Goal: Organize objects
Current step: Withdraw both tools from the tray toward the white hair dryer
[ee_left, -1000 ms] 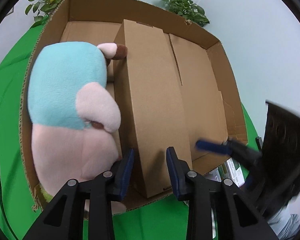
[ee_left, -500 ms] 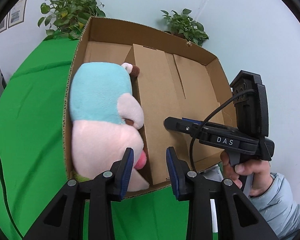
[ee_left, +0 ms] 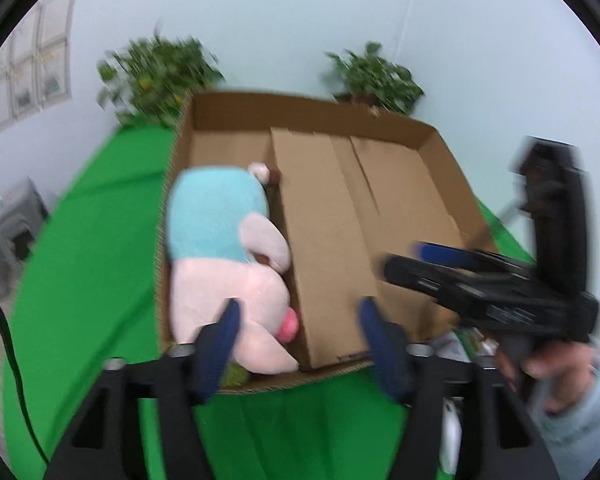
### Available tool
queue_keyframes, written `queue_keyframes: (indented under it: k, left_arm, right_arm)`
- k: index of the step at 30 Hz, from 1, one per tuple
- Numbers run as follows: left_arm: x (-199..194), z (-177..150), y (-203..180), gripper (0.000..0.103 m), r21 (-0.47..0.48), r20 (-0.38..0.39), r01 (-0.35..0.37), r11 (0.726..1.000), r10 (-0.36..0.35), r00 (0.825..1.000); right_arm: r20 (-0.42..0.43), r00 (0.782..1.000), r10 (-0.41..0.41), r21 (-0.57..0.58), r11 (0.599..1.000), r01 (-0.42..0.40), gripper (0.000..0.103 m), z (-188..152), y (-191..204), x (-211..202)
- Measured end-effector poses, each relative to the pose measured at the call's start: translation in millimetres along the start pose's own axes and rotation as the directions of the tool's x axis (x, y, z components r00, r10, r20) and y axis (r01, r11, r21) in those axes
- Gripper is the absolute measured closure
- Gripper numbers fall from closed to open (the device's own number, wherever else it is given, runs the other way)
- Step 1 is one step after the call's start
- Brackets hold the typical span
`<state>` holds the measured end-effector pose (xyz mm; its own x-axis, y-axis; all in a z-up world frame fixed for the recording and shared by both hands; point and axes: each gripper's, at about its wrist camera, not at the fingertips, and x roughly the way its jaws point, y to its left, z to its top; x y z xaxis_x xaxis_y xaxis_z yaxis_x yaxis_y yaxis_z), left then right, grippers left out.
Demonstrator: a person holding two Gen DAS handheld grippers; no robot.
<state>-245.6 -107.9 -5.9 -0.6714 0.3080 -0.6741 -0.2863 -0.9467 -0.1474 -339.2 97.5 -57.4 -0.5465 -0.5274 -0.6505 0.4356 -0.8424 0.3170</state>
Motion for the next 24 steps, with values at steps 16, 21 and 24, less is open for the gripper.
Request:
queue_keyframes:
  k: [16,21,24]
  left_arm:
    - [-46,-53,-80,0.001,0.025,0.190,-0.212,0.977,0.204,0.960]
    - [-39,-73,-85,0.001,0.020,0.161,-0.195,0.981,0.189,0.969]
    - [-37,-81,-89,0.001,0.028,0.141,-0.157,0.987,0.151,0.978]
  right_arm:
    - [0.118,0.955,-0.273,0.067,0.962,0.266,0.000,-95,18,-95]
    - [0.096,0.965,-0.245,0.073,0.968,0.239,0.006,-114,14,-93]
    - [0.086,0.960,-0.266,0.055,0.964,0.262,0.049,-121,14,-91]
